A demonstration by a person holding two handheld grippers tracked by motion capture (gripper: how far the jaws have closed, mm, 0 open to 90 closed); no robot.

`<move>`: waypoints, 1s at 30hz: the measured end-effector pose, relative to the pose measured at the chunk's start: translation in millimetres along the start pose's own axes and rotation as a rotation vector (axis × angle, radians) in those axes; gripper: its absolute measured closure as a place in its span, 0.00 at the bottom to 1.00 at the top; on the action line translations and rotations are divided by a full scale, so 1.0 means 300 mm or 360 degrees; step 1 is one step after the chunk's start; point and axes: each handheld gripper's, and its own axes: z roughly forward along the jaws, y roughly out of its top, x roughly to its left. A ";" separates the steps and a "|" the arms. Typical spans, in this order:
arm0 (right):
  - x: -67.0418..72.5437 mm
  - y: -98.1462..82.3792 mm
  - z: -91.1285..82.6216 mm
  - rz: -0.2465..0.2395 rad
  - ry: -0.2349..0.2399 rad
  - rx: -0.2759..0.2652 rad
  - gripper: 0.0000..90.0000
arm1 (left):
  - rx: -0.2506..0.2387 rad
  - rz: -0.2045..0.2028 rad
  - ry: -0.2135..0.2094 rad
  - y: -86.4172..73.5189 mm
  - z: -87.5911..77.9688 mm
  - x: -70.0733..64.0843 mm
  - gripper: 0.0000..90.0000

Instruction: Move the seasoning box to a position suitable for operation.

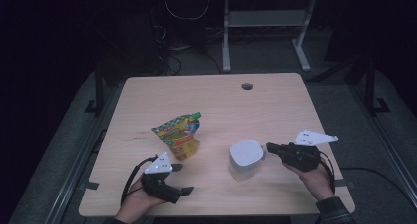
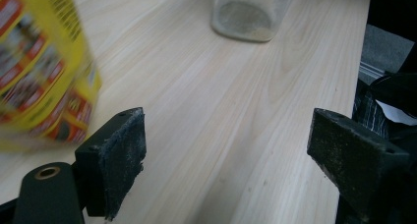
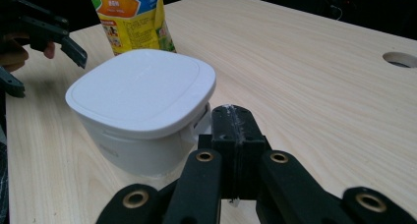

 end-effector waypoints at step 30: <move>-0.017 0.057 0.015 -0.0012 0.0003 -0.0049 0.99 | -0.0099 0.0188 -0.0126 0.221 0.149 -0.020 0.16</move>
